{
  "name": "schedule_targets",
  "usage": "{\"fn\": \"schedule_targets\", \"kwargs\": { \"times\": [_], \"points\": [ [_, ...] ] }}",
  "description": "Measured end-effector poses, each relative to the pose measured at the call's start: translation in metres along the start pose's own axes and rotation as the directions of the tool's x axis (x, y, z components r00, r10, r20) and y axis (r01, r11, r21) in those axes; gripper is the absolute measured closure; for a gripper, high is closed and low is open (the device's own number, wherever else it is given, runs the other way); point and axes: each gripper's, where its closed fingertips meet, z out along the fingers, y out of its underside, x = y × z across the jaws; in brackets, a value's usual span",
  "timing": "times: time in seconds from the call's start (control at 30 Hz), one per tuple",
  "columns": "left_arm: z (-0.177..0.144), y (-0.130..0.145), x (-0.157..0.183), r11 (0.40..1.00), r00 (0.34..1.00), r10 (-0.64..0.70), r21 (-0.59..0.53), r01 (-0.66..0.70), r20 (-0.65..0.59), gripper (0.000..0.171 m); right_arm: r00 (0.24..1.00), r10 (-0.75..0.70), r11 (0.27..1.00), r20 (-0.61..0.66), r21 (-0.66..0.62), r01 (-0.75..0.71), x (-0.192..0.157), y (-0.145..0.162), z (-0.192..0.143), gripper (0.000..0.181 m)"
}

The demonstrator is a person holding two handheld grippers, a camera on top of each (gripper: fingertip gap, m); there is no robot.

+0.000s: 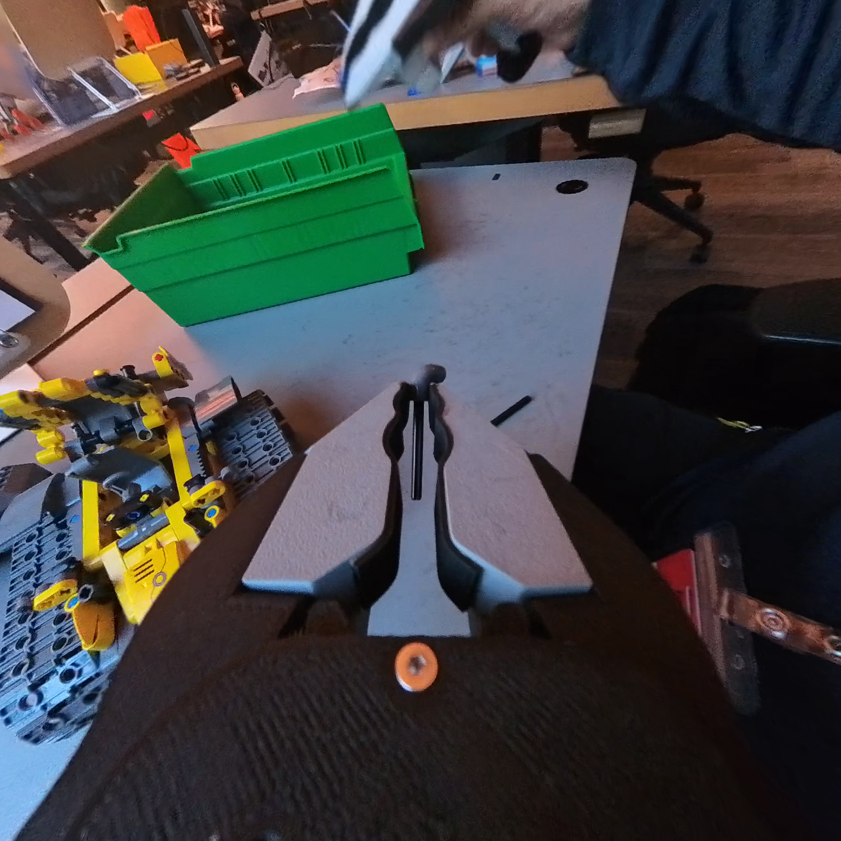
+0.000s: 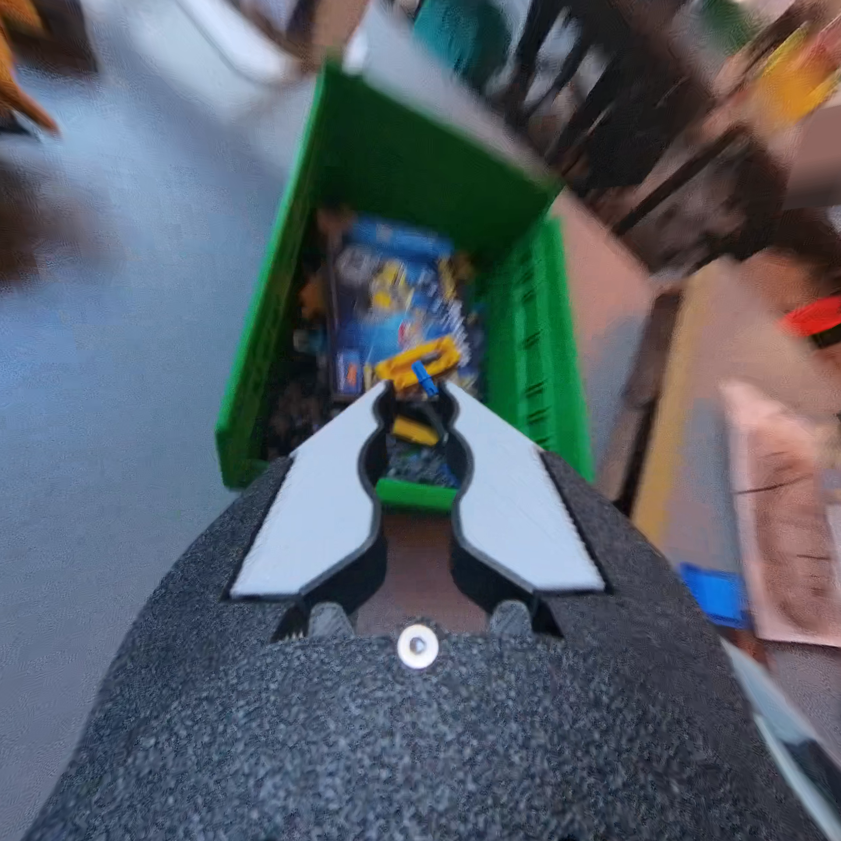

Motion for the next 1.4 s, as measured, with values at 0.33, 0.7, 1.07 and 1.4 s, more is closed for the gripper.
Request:
{"fn": "schedule_targets", "kwargs": {
  "times": [0.33, 0.7, 1.07, 1.4],
  "points": [
    [0.001, 0.006, -0.004, 0.999, 0.999, -0.051, 0.004, 0.052, -0.014, 0.166, 0.911, 0.268, 0.956, 0.313, 0.034, -0.293, -0.032, -0.016, 0.01, 0.149],
    [-0.002, -0.007, 0.009, 0.998, 0.998, 0.063, 0.017, -0.062, -0.021, 0.166, 0.508, 0.04, 0.939, 0.86, 0.142, -0.313, -0.279, -0.064, -0.075, 0.15],
    [-0.002, 0.003, 0.021, 0.979, 0.98, 0.191, -0.058, -0.194, -0.049, 0.166, 0.412, 0.041, 0.933, 0.91, 0.112, -0.342, -0.296, -0.056, -0.086, 0.176],
    [0.004, 0.017, 0.022, 0.967, 0.976, 0.212, -0.135, -0.217, -0.056, 0.17, 0.496, 0.003, 0.962, 0.868, 0.133, -0.239, -0.309, -0.044, -0.074, 0.174]
  ]
}}
